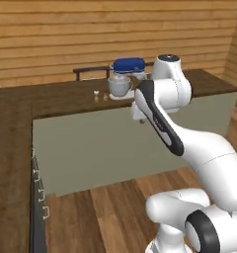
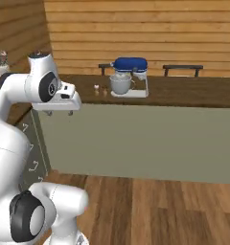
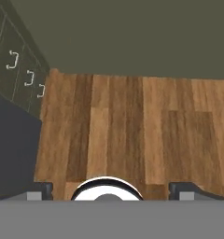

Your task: Navigate to the toaster oven.

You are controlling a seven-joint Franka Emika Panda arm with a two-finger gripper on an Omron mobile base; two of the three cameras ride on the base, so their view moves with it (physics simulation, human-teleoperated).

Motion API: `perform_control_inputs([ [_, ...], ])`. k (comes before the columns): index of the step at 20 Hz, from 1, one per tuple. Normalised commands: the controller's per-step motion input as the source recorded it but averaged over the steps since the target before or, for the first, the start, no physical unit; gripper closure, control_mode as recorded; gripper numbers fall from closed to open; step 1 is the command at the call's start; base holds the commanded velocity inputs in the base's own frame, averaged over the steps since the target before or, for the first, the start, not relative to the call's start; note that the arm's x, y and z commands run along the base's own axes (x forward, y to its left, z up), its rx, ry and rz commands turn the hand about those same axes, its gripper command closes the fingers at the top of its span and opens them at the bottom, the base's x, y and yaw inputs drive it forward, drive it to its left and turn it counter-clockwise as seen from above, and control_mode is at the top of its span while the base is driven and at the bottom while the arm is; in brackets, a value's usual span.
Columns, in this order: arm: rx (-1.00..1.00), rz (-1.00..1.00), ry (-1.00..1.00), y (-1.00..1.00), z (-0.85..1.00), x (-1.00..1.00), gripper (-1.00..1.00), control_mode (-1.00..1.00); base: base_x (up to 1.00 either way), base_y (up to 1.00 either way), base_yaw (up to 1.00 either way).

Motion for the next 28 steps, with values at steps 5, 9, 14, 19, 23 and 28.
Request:
perform_control_inputs([
  [5,0.00,0.00,0.00,0.00,0.00,0.00,-1.00,1.00,0.45,-0.89,-0.50],
  [9,0.00,0.00,0.00,0.00,0.00,0.00,-1.00,1.00,0.71,-0.69,-0.56],
  [14,0.00,0.00,0.00,0.00,0.00,0.00,-1.00,1.00,0.76,-0.83,-0.54],
  [19,0.00,0.00,0.00,0.00,0.00,0.00,-1.00,1.00,0.78,-0.55,-0.59],
  [23,0.00,0.00,0.00,0.00,0.00,0.00,-1.00,1.00,0.89,-0.32,-0.55],
  [28,0.00,0.00,0.00,0.00,0.00,0.00,-1.00,1.00,0.99,-0.41,-0.40],
])
